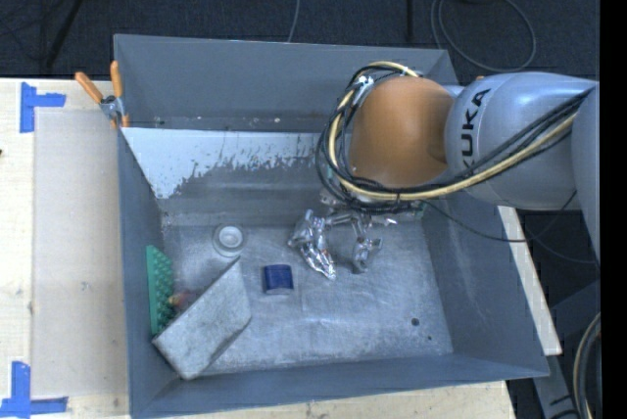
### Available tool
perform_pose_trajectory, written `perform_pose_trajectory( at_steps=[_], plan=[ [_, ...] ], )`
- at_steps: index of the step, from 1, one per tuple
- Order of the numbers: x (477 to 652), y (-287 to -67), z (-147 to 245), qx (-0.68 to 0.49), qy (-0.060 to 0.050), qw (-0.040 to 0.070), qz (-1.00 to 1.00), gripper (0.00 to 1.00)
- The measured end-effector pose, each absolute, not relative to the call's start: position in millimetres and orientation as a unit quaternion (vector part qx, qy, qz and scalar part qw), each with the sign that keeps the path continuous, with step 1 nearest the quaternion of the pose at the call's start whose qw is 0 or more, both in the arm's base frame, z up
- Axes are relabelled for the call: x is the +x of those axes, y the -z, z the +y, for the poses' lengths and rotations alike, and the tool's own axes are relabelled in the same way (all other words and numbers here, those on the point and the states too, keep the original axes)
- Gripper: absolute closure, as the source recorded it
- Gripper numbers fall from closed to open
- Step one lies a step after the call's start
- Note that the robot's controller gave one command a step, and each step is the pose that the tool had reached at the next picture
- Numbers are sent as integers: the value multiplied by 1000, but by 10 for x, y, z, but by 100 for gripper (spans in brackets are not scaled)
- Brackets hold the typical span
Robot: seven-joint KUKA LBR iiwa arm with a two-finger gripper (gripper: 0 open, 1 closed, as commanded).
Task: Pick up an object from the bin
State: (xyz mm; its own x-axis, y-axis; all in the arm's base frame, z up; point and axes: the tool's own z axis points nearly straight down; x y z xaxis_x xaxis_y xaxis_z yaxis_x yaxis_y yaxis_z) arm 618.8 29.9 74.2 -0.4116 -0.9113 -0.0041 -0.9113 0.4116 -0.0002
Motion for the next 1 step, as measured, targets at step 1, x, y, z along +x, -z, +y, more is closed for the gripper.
perform_pose_trajectory(
  at_steps=[1],
  plan=[
    [6201,-765,282,-540,1,2,841,100]
  ],
)
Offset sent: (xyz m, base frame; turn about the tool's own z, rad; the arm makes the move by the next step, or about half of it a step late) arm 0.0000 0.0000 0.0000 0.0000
